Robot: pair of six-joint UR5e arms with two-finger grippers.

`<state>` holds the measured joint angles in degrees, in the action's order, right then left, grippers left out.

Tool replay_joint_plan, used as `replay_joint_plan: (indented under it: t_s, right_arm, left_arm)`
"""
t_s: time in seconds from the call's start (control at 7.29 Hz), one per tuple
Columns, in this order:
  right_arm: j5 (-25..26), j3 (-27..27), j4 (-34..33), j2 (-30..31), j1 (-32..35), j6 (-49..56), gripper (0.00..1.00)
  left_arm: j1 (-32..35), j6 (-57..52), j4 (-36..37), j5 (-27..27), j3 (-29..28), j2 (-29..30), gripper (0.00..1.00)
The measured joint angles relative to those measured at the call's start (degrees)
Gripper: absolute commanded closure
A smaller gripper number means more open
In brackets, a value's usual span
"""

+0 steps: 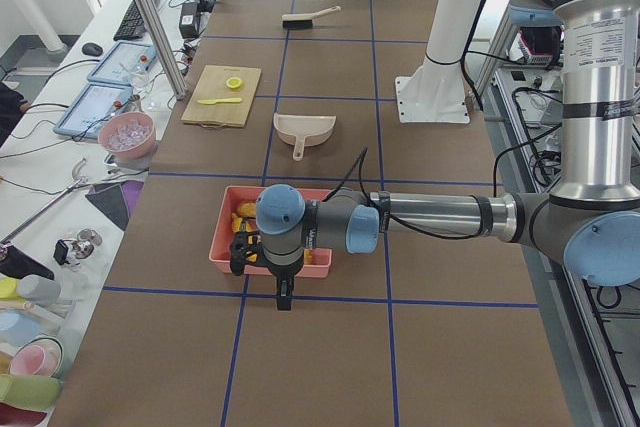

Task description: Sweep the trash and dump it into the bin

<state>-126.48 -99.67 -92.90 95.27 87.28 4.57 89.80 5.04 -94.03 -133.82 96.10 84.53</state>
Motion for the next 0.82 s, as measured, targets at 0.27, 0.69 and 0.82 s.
replay_joint_plan:
  t_s: [0.27,0.69,0.82]
  right_arm:
    - [0.0,0.0,0.0,0.0,0.0,0.0,0.0]
    - [0.0,0.0,0.0,0.0,0.0,0.0,0.0]
    - [0.0,0.0,0.0,0.0,0.0,0.0,0.0]
  left_arm:
    - [0.02,-0.01,-0.4,0.04,-0.14,-0.32,0.01]
    - [-0.05,-0.1,-0.49,0.05,-0.05,-0.26,0.01]
    - [-0.08,-0.09,-0.49,0.05,-0.02,-0.25,0.01]
